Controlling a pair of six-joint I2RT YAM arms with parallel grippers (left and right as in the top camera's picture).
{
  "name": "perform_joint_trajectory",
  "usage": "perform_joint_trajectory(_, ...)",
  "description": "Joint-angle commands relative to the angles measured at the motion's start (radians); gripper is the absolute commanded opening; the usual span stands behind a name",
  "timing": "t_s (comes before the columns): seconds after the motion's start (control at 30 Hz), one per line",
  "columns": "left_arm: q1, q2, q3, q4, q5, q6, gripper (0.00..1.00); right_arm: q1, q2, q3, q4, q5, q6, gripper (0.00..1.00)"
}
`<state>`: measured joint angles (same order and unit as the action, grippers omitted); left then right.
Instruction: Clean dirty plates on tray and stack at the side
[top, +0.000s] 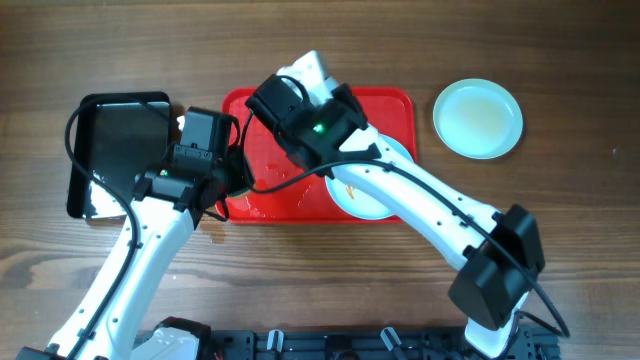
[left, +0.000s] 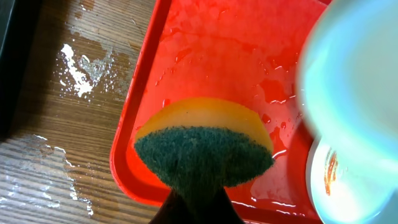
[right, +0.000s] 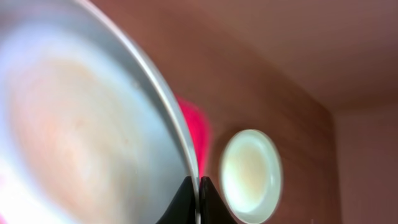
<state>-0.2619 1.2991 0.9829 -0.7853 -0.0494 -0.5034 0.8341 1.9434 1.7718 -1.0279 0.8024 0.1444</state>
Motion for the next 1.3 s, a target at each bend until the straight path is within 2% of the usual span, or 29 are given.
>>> perform_joint_trajectory(0.0,-0.002,0.006,-0.001,0.005,0.016,-0.010,0.04,-0.008,0.029,-0.001,-0.061,0.086,0.196,0.04)
perform_joint_trajectory(0.03,-0.002,0.006,-0.001,0.005,0.015,-0.010,0.04,-0.014,0.019,-0.001,-0.079,0.119,0.296,0.04)
perform_joint_trajectory(0.07,-0.002,0.006,-0.001,0.005,0.015,-0.010,0.04,-0.021,0.007,-0.001,-0.078,0.113,0.332,0.04)
perform_joint_trajectory(0.33,-0.002,0.006,-0.001,0.004,0.015,-0.010,0.04,-0.097,-0.118,-0.001,0.008,-0.014,0.355,0.04)
perform_joint_trajectory(0.5,-0.002,0.006,-0.001,0.004,0.015,-0.010,0.04,-0.299,-0.206,-0.001,0.029,-0.382,0.327,0.04)
perform_joint_trajectory(0.6,-0.002,0.006,-0.001,0.002,0.015,-0.010,0.04,-0.475,-0.214,-0.001,0.021,-0.631,0.273,0.04)
perform_joint_trajectory(0.7,-0.002,0.006,-0.001,0.002,0.015,-0.010,0.04,-0.647,-0.199,-0.005,-0.006,-0.791,0.274,0.04)
perform_joint_trajectory(0.87,-0.002,0.006,-0.001,0.003,0.015,-0.010,0.04,-0.898,-0.193,-0.107,0.021,-0.890,0.278,0.04)
perform_joint_trajectory(1.0,-0.002,0.006,-0.001,0.007,0.016,-0.010,0.04,-1.013,-0.193,-0.253,0.124,-0.937,0.319,0.04)
perform_joint_trajectory(1.27,-0.002,0.006,-0.001,0.006,0.015,-0.010,0.04,-1.080,-0.180,-0.487,0.361,-0.921,0.382,0.04)
